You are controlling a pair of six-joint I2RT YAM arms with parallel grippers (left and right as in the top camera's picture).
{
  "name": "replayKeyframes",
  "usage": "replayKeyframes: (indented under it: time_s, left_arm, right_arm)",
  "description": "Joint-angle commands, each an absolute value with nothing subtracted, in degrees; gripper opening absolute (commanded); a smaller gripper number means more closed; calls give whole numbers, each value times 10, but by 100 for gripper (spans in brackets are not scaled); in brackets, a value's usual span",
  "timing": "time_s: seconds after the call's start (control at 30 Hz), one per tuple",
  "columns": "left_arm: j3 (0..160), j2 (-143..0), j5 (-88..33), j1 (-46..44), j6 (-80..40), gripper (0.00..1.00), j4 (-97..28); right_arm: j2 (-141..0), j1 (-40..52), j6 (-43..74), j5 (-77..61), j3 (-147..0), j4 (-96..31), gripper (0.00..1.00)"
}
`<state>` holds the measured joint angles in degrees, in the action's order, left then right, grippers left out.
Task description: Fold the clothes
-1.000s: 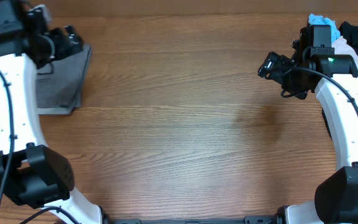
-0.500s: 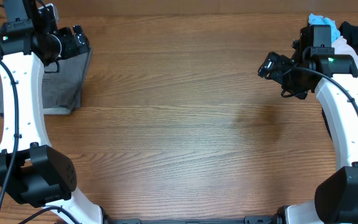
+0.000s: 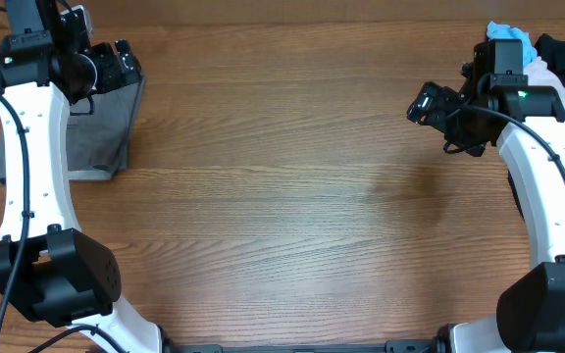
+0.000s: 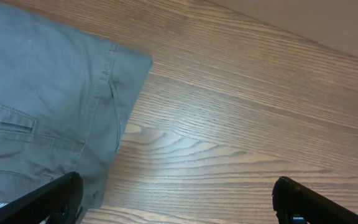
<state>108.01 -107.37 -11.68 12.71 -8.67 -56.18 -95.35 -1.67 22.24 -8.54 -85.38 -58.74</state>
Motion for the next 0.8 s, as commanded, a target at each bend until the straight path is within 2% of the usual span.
replayKeyframes:
  time_s: [0.0, 0.33, 0.77]
  left_arm:
    - [1078, -1076, -110, 123, -90, 100, -562]
    - [1078, -1076, -110, 123, -90, 100, -562]
    - [1078, -1076, -110, 123, -90, 100, -562]
  right_arm:
    - [-953, -16, 221, -79, -855, -587, 100]
    - [-938, -13, 221, -79, -855, -587, 100]
    - [-686, 99, 221, -80, -855, -587, 100]
